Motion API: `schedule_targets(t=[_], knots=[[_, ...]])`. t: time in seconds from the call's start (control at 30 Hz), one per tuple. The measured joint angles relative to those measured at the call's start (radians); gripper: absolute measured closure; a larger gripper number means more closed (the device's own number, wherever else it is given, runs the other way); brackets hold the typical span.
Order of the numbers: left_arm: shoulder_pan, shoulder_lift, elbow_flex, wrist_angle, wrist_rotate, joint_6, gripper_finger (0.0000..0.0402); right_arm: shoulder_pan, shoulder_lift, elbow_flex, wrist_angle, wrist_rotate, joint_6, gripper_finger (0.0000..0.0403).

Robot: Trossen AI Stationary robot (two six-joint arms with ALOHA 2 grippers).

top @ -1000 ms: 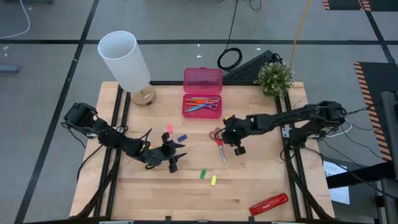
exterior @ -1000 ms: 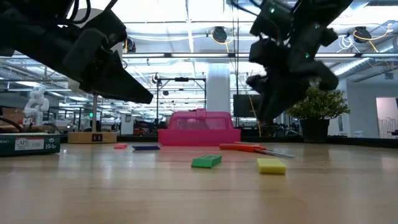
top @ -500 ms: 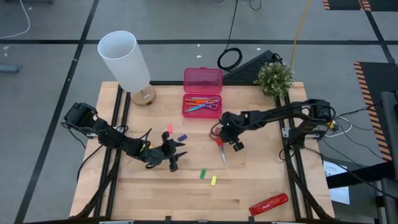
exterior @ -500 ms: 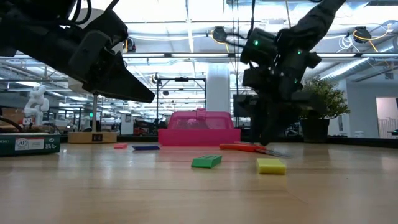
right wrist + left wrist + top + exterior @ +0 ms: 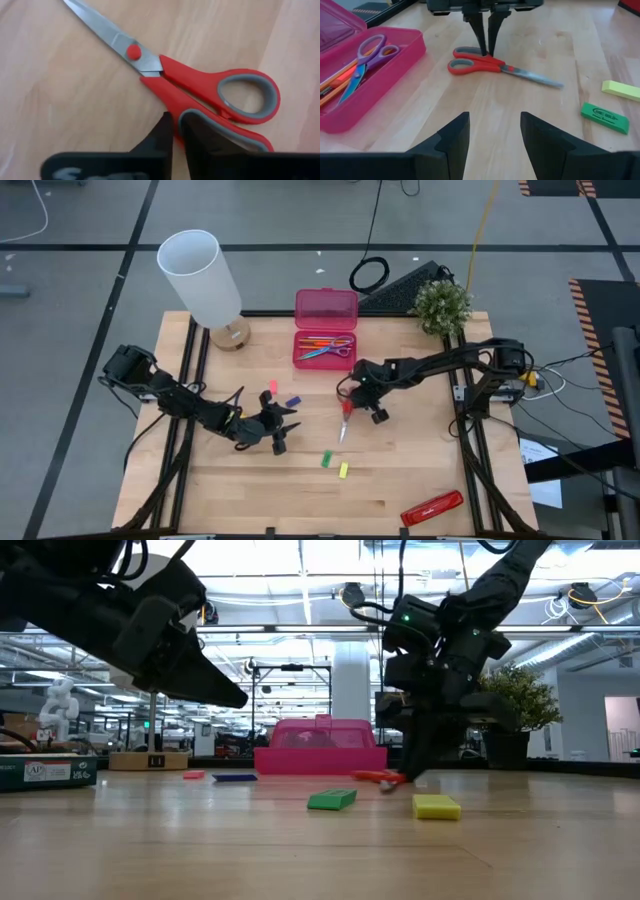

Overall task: Pack school essentials
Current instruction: Put the red scissors into the red supply box

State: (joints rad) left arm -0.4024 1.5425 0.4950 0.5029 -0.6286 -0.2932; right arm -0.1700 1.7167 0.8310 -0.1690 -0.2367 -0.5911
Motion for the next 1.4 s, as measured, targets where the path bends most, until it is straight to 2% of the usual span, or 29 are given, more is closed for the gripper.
schedule_targets(t=[0.27,0.67,0.73,0.93,1.13,1.4], knots=[[0.0,0.0,0.0,-0.007,0.0,-0.021,0.0225,0.025,-0.005,-0.002,0.039,0.001,0.089,0.039],[-0.014,0.0,0.0,-0.014,0.001,-0.031,0.0225,0.049,-0.085,-0.006,0.044,0.028,0.219,0.0401],[-0.018,0.0,0.0,-0.015,0.001,-0.031,0.0225,0.054,-0.096,-0.006,0.046,0.057,0.234,0.0402],[-0.019,0.0,0.0,-0.016,0.001,-0.034,0.0225,0.055,-0.112,-0.006,0.031,0.058,0.225,0.0398],[-0.019,0.0,0.0,-0.022,0.001,-0.035,0.0225,0.049,-0.113,-0.005,0.037,0.058,0.117,0.037],[-0.018,0.0,0.0,-0.022,0.001,-0.034,0.0225,0.025,-0.103,-0.011,0.031,0.046,0.035,0.0298]])
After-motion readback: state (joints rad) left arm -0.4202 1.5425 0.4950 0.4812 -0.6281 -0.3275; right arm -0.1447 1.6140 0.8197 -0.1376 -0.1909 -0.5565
